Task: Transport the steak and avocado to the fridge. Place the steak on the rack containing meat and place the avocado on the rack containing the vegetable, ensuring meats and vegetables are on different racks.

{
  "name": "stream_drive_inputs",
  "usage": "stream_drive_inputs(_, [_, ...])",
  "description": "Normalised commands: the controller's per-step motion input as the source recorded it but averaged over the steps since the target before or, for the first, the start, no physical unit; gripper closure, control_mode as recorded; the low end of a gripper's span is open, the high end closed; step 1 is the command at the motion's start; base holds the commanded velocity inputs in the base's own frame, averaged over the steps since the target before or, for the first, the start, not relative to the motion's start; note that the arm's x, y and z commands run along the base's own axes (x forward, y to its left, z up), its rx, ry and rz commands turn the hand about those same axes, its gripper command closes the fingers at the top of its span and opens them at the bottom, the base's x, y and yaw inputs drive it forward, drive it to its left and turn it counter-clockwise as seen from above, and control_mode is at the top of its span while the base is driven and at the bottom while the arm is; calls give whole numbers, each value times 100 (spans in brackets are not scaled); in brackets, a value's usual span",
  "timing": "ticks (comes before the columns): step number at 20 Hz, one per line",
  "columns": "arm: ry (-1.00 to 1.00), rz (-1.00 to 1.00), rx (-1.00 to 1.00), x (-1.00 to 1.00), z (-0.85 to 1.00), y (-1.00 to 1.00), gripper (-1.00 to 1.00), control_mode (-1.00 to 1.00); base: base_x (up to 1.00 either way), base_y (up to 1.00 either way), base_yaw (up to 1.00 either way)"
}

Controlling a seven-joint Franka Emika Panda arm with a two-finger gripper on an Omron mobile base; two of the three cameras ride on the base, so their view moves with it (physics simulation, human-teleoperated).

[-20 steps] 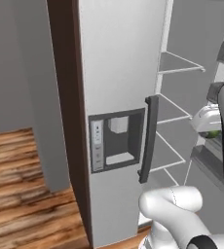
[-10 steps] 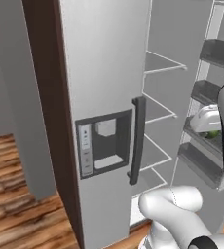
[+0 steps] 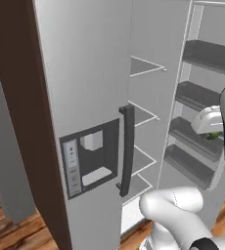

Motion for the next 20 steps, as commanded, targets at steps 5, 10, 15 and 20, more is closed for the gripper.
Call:
stream_drive_inputs(5, [0,0,0,0,0,0,100,100,78,2,-24])
stream_drive_inputs(10, [0,0,0,0,0,0,100,100,77,-10,-14])
stream_drive_inputs(15, [0,0,0,0,0,0,100,100,68,-12,-2])
stream_drive_inputs(20, [0,0,0,0,0,0,100,100,49,-34,17])
